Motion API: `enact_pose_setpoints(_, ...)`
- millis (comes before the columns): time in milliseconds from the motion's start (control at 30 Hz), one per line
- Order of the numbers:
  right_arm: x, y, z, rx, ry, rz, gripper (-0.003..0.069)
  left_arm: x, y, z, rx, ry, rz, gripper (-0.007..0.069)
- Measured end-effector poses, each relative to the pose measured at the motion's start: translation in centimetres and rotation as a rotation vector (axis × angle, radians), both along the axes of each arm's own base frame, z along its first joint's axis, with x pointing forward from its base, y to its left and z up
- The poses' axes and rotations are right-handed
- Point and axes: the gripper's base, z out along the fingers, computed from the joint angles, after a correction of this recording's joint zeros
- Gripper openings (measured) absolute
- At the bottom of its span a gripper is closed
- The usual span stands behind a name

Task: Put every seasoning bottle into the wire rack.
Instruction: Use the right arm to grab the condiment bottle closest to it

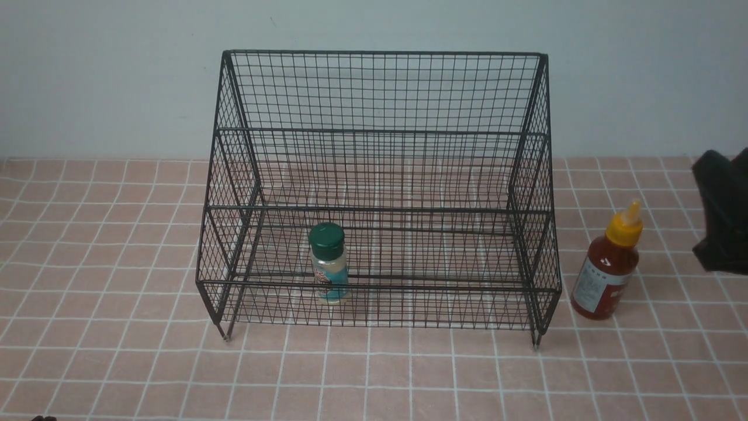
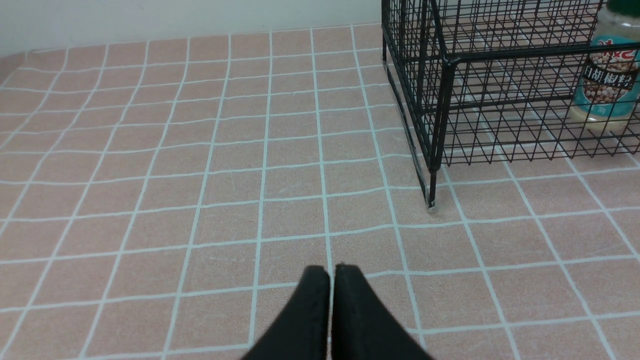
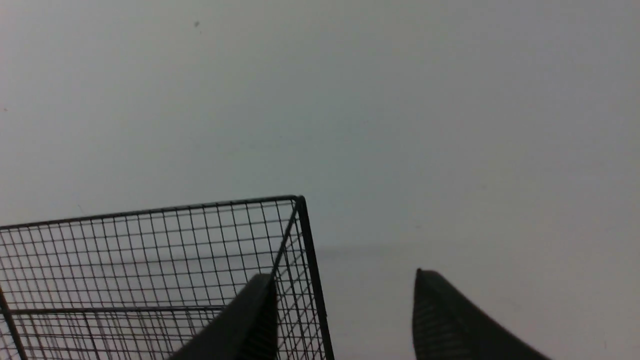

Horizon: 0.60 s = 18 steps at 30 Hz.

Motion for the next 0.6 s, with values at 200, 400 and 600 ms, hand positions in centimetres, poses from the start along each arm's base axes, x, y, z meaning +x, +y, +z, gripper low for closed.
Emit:
enact_pose_setpoints(200,3.7,0.3,-2.0,-0.051,0.101,0.0,0.0491,0.0,0.0,0.0,0.0,0.0,0.0,-0.0007)
enact_pose_setpoints(400,5.4,1.6,-3.2,-0.128,0.151,0.037,0.0503,0.0,0.0,0.0,0.0,0.0,0.0,-0.0007)
enact_pose_setpoints(600,6.3,1.3,-5.2,-0.124,0.235,-0.033,0.0496,0.0,0.0,0.0,0.0,0.0,0.0,-0.0007)
